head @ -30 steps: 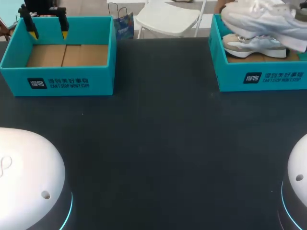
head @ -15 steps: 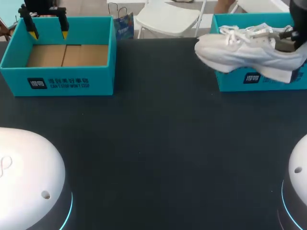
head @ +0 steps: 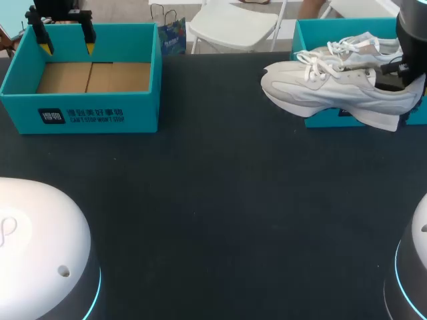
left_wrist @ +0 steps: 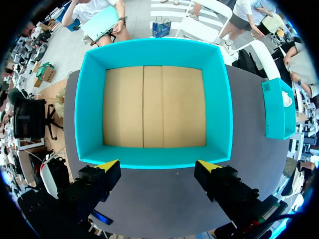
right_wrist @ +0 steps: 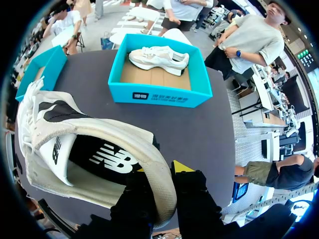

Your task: Take the shoe out of the shoebox, open the shoe tongue, remove and reinsert the insole, then place the shoe into the shoebox

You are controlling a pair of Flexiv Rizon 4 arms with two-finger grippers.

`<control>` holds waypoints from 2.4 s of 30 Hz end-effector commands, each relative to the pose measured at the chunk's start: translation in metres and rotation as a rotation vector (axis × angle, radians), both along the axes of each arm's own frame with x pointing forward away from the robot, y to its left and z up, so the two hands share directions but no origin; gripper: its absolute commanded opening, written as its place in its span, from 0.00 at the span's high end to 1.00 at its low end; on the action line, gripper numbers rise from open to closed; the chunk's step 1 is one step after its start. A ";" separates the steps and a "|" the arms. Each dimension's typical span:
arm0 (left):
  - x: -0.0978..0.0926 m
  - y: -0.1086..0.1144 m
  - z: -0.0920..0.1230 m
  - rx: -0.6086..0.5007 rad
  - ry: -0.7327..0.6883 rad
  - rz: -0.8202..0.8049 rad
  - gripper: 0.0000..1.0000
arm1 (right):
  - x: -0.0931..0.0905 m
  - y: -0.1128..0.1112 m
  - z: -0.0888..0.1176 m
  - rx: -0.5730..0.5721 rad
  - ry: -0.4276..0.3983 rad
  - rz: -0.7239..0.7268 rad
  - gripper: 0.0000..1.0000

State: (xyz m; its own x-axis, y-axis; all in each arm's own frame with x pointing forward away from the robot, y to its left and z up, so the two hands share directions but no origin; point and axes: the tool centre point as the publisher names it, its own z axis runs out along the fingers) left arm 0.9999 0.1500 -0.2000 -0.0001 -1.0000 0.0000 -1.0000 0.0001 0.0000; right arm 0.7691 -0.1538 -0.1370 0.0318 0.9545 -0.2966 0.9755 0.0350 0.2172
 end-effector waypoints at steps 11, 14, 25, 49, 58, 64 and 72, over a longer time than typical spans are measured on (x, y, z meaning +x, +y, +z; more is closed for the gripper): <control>0.000 0.000 0.000 0.000 0.000 0.000 0.00 | 0.001 0.000 0.001 0.002 0.001 0.000 1.00; 0.000 0.000 0.000 0.000 0.000 0.000 0.00 | 0.001 0.000 0.001 0.002 0.001 0.000 1.00; 0.000 0.000 0.000 0.000 0.000 0.000 0.00 | -0.008 0.050 -0.012 -0.041 -0.014 0.024 1.00; 0.000 0.000 0.000 0.000 0.000 0.000 0.00 | -0.065 0.129 -0.099 0.006 0.024 -0.046 1.00; 0.000 0.000 0.000 0.000 0.000 0.000 0.00 | -0.072 0.140 -0.107 0.014 0.036 -0.023 1.00; 0.000 0.000 0.000 0.000 0.000 0.000 0.00 | -0.072 0.140 -0.107 0.014 0.036 -0.023 1.00; 0.000 0.000 0.000 0.000 0.000 0.000 0.00 | -0.082 0.190 -0.144 -0.049 0.037 0.097 1.00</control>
